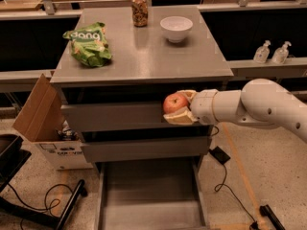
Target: Place apple into bottom drawer
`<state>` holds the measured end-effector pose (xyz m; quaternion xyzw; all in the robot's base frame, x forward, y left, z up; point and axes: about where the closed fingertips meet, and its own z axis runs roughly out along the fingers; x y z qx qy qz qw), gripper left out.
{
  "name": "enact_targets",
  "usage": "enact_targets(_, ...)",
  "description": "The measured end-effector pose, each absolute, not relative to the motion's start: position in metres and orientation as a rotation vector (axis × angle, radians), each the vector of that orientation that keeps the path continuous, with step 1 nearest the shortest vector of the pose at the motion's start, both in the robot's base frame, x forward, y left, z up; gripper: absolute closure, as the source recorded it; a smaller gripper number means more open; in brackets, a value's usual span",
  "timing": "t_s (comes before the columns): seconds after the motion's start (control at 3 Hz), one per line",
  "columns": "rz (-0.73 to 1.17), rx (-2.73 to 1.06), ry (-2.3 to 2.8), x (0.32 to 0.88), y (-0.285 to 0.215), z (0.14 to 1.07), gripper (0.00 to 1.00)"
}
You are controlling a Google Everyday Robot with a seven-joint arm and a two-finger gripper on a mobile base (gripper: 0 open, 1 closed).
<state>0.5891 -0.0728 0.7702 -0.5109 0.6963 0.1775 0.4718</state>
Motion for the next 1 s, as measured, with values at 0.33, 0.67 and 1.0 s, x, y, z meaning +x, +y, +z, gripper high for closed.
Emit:
enact_targets(0.33, 0.467, -1.249, 1.719, 0.586, -0.065, 0.749, 1.0)
enact_targets(0.67, 0.525, -1.239, 1.749, 0.566, -0.043, 0.692, 1.0)
enact_targets(1.0, 0.587, -1.232, 1.785, 0.529, -0.005, 0.586, 1.0)
